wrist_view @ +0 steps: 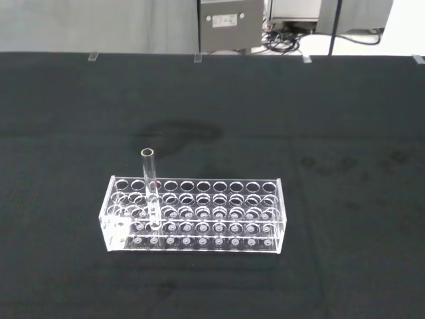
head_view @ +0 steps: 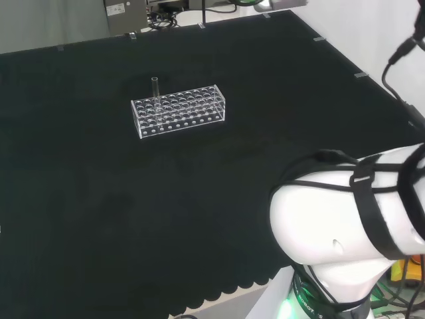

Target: Pick up the test tube.

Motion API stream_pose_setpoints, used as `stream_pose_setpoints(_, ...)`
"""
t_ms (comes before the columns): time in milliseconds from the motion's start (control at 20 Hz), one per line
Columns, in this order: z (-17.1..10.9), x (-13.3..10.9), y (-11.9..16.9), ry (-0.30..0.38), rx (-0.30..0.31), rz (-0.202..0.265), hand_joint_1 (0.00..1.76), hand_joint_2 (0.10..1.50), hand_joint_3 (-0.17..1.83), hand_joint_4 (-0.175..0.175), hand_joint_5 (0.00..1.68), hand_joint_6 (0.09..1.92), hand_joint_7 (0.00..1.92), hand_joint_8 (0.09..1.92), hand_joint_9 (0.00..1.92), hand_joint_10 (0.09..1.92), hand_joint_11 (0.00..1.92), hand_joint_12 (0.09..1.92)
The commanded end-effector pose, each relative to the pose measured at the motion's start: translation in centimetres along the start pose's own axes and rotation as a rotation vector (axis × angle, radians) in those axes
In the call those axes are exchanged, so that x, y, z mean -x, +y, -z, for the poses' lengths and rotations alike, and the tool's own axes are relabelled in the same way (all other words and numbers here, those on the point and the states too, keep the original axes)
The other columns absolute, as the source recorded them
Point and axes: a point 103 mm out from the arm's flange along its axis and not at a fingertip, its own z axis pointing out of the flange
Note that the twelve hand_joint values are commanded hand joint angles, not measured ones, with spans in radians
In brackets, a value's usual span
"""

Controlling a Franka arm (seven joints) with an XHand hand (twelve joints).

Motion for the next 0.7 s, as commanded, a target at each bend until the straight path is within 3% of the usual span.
stream_pose_setpoints(50, -1.4, -2.0, 5.8, -0.028, -0.079, 0.081, 0.33, 0.94, 0.21, -0.018, 0.00, 0.09, 0.06, 0.09, 0.00, 0.35, 0.00, 1.19)
stream_pose_setpoints(300, -3.5, -2.6, 9.4, -0.020, -0.127, 0.104, 0.34, 0.96, 0.17, -0.024, 0.02, 0.09, 0.07, 0.12, 0.00, 0.43, 0.00, 1.25)
stream_pose_setpoints(450, -4.8, -2.7, 11.4, 0.001, -0.156, 0.104, 0.36, 0.98, 0.13, -0.029, 0.04, 0.09, 0.01, 0.36, 0.00, 0.50, 0.00, 1.30)
stream_pose_setpoints(700, -7.0, -3.3, 14.5, 0.025, -0.176, 0.109, 0.43, 0.98, 0.10, -0.049, 0.12, 0.09, 0.00, 0.70, 0.00, 0.79, 0.00, 1.45)
